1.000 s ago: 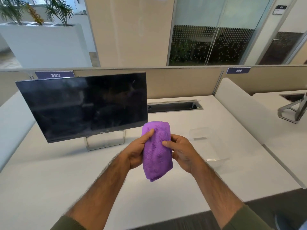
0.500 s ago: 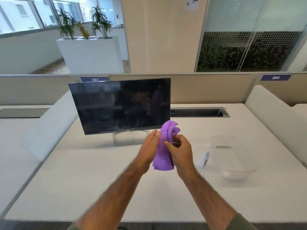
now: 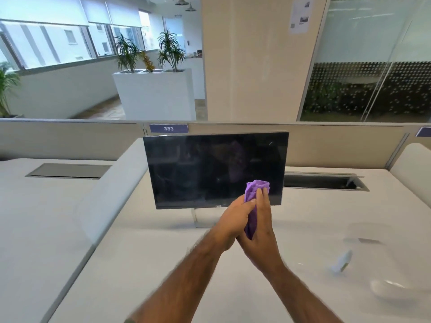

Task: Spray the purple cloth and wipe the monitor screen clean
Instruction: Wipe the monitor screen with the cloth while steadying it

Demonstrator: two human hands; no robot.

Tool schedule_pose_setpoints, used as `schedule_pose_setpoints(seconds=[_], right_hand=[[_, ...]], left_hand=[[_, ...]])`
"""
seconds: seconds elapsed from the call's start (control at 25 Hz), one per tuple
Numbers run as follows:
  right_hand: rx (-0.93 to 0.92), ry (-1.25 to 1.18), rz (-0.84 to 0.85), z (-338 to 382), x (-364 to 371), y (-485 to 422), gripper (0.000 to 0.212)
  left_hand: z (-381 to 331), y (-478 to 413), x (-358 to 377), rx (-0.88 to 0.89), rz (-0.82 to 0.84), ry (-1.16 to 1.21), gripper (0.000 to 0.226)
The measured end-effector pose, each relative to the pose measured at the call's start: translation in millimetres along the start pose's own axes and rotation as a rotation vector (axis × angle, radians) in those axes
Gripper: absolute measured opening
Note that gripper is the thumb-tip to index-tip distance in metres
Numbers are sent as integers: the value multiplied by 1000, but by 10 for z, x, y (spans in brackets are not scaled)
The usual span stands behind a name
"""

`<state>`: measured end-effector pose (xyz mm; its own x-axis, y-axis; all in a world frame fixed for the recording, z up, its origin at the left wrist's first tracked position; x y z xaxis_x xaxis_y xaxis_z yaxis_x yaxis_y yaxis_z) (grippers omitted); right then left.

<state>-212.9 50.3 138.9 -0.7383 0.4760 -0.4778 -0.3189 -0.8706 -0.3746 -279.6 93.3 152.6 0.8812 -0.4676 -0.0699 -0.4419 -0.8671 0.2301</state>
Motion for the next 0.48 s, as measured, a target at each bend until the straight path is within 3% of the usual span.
schedule_pose_setpoints(seconds=[0.12,0.32,0.48], right_hand=[[-12,-221,-50,322,296,-129,74],[-25,-107,-182,499,887,-432,67],[-88,-262,-344,691,812,-562,64]], left_hand=[[-151,-93,-443,22,28,-5,34],[-318,-189,-978,39,136,-13,35],[-336,-256,-1072,2,269,-20,43]])
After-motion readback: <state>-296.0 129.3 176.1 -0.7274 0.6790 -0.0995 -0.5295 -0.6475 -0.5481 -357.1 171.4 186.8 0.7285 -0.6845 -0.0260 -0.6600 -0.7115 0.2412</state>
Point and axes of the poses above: each hand's wrist, its own y-axis away from the middle knuckle, its own x-axis out of the palm, z = x × y, the point moved 9 cm from there along -y, towards the middle knuckle, and after that the axes turned 2 degrees about y, right-handed, at the moved point
